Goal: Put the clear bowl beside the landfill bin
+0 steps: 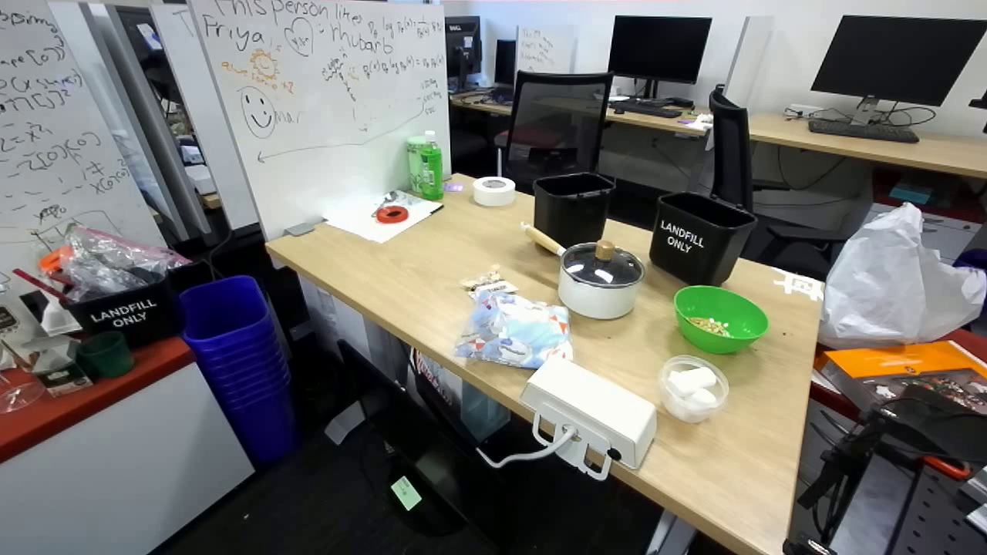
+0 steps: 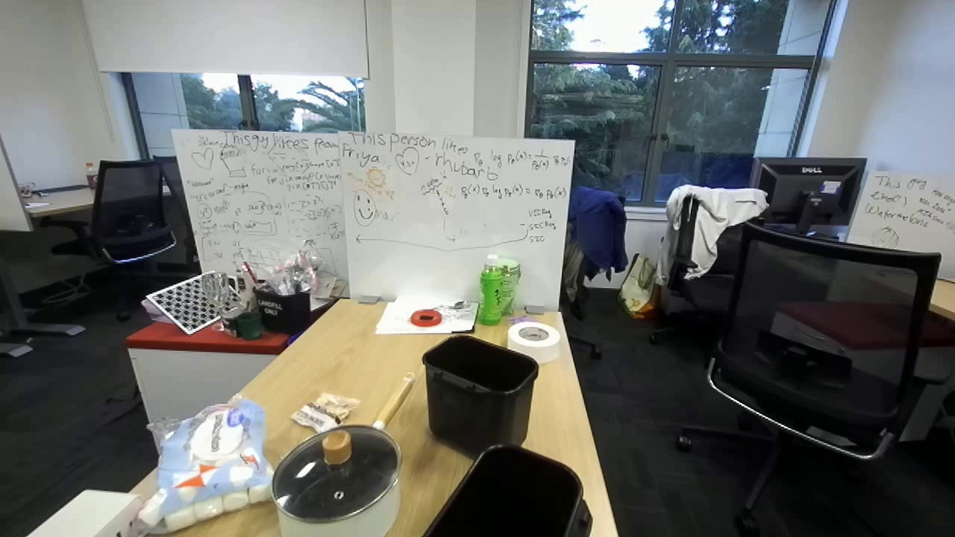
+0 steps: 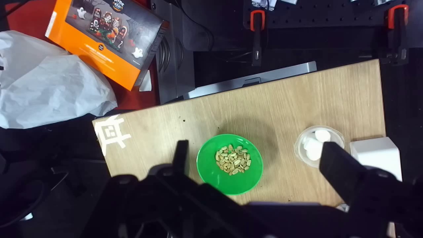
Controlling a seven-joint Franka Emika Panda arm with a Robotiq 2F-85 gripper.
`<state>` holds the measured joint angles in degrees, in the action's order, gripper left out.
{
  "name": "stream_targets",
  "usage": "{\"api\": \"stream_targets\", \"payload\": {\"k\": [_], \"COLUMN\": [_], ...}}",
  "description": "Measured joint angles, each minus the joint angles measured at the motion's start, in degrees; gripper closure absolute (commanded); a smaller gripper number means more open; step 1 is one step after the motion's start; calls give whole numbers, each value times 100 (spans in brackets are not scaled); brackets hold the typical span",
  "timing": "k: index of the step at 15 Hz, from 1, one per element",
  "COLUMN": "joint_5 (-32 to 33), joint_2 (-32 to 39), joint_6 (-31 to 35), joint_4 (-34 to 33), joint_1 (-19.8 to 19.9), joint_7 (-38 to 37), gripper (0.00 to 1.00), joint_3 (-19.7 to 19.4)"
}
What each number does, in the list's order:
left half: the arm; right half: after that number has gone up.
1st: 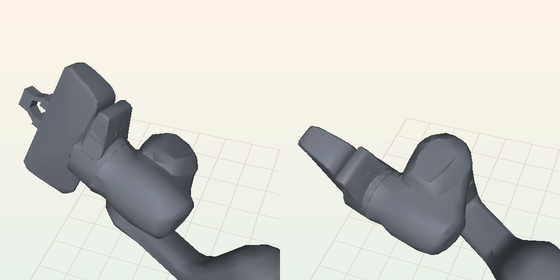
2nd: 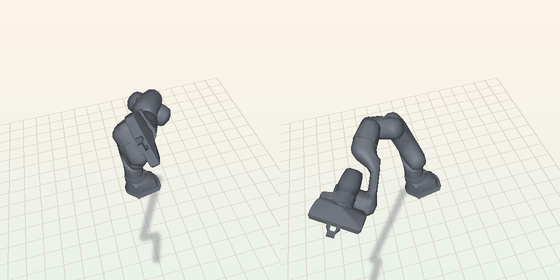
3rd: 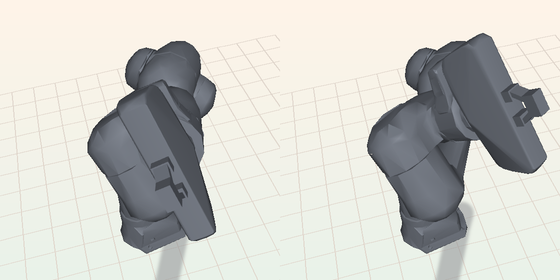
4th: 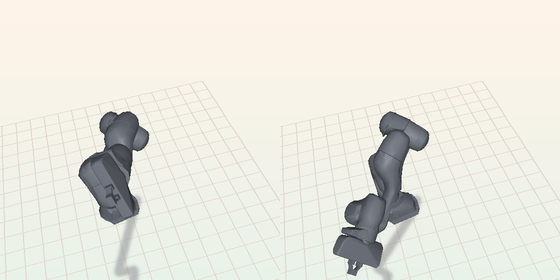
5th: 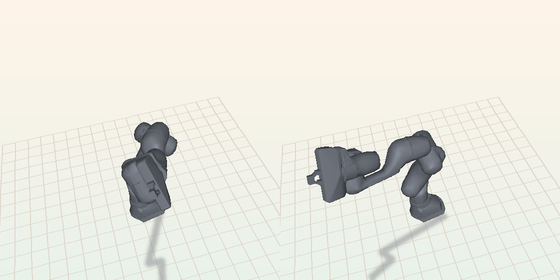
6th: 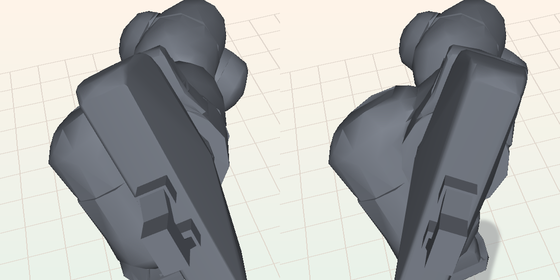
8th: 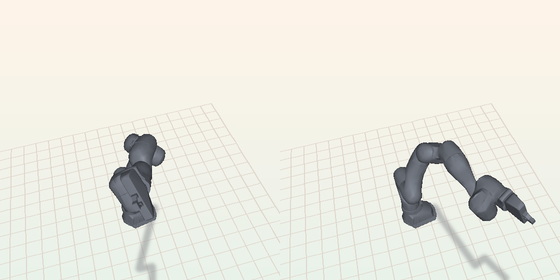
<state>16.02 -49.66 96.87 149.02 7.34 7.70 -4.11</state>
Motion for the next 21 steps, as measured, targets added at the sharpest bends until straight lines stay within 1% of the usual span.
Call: {"api": "stream_targets", "payload": {"k": [7,9,13,17,21], "joint_5": [0,-8,-235,-834,-911], "joint_2": [0,1,4,46,58], "joint_6": [0,-2,20,144,227], "joint_4": [0,16,313,721,793], "joint_1": [-7,-70,-428,-858,-927], "joint_7": [-7,-26,-79,-92,-95], "gripper": [0,0,0,0,0], "joint_3": [-1,-1,16,23,15]}}
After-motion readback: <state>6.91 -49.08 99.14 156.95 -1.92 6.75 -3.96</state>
